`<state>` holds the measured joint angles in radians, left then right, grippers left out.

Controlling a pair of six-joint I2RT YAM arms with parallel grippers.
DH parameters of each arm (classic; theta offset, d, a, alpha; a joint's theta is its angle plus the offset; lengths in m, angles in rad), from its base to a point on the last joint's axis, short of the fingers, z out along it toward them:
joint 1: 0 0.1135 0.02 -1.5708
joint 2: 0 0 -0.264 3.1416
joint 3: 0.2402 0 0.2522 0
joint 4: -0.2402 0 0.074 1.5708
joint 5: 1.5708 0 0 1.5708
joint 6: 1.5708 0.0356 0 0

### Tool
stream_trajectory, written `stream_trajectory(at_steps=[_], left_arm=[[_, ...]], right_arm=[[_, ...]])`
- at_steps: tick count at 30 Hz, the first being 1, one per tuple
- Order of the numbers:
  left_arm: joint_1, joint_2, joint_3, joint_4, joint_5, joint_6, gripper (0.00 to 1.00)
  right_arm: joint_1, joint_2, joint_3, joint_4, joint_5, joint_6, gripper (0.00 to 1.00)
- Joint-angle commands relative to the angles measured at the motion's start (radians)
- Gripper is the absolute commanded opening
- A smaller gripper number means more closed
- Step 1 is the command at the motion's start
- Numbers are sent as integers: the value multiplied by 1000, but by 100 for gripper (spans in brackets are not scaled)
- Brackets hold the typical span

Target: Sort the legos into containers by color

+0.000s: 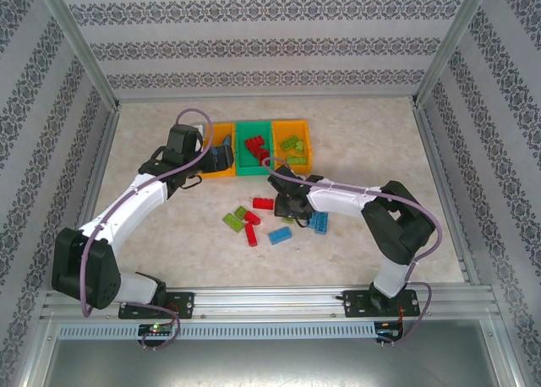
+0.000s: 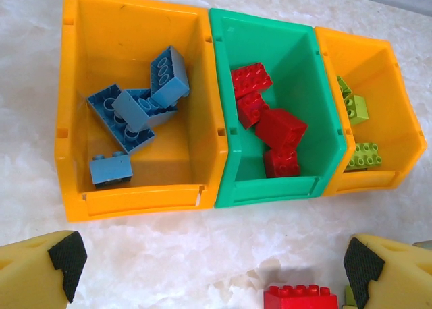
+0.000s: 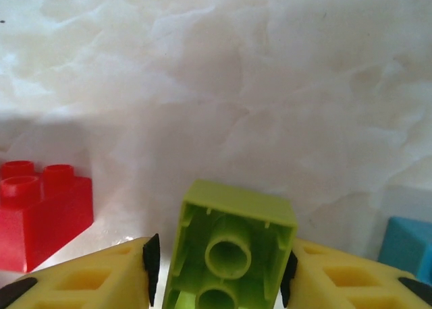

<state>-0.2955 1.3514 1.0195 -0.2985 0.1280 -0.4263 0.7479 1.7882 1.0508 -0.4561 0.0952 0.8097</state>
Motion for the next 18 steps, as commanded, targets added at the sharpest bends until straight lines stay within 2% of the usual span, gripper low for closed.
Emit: stream_trajectory(at_steps=[1,6,13,18], left_arm=[[-10,-39,-32,43,15,29,100],[-15,-92,-83,55,-7,61,100],[-16,-130,-150,77,-19,62,100],[-20,-116,-172,75,29,55,100]], right_arm=[[-9,0,33,-34,0,-28,39],[-51,-49,62,-41,2,-65,27],[-149,-146,130,-2,-32,-169,26],[-240,-97,242,25,-66,-250,27]])
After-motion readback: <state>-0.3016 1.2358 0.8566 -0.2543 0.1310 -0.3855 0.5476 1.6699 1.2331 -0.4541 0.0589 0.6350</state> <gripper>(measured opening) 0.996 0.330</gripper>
